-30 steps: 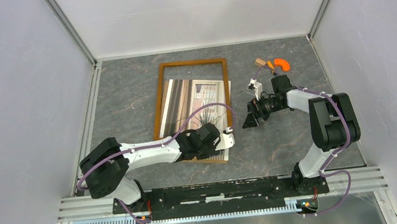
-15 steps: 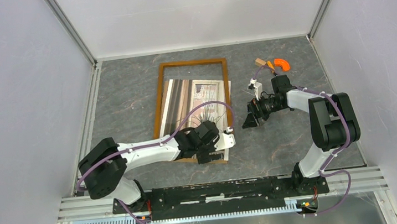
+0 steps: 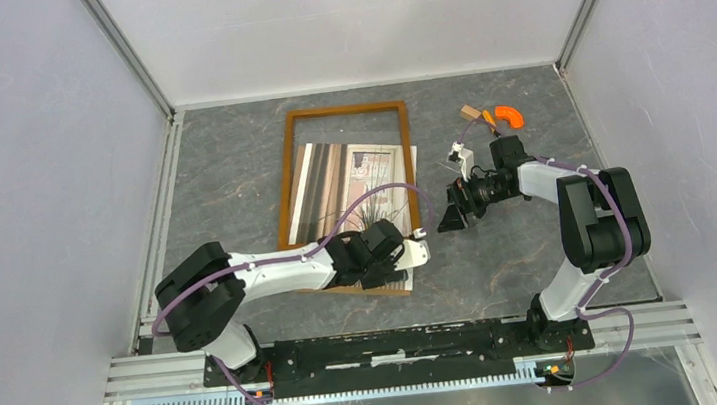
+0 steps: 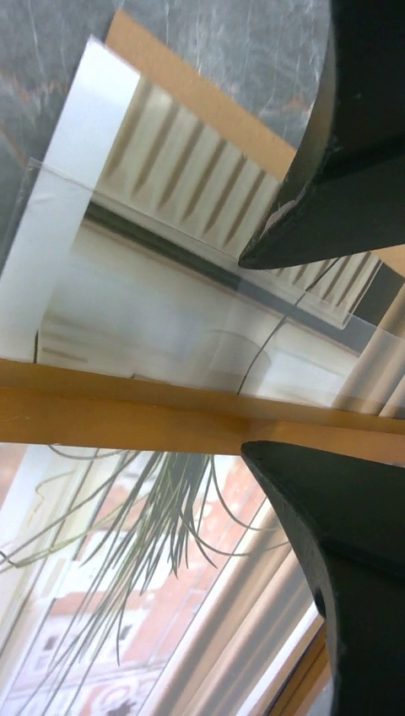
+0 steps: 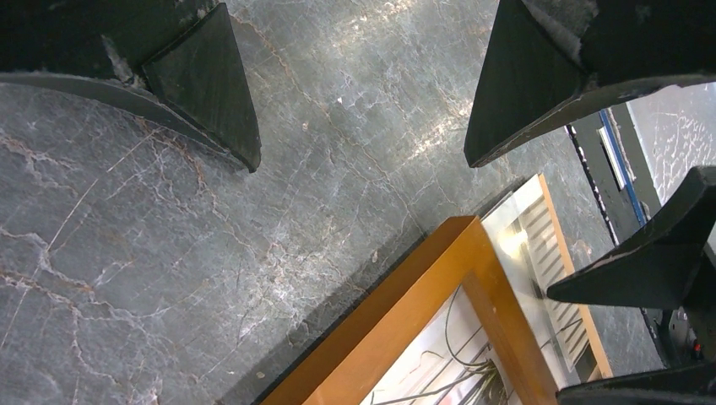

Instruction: Take the photo out of the frame

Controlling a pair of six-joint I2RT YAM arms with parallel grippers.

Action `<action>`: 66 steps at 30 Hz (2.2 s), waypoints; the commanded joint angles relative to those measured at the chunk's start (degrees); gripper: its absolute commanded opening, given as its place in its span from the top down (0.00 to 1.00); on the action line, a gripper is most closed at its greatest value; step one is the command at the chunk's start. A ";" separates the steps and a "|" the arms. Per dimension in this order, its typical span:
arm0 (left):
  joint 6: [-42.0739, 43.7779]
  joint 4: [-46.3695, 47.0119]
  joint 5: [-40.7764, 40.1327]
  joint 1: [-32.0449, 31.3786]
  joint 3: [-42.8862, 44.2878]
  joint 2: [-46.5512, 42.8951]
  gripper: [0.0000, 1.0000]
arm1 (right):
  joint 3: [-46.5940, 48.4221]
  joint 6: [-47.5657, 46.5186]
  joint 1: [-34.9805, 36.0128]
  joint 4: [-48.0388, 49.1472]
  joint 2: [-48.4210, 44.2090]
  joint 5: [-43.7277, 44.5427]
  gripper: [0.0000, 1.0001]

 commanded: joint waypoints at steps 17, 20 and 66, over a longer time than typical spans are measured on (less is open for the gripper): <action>7.18 -18.16 12.83 4.53 -0.15 -13.00 0.09 | -1.20 -1.32 -0.01 -2.18 1.17 1.45 0.02; 7.74 -21.85 15.76 2.48 -4.23 -15.67 0.12 | -1.68 -1.63 0.07 -1.94 1.04 -0.75 0.02; 2.16 2.97 2.97 -4.61 -4.25 1.94 0.67 | -10.94 29.57 3.15 28.82 13.77 -8.47 0.47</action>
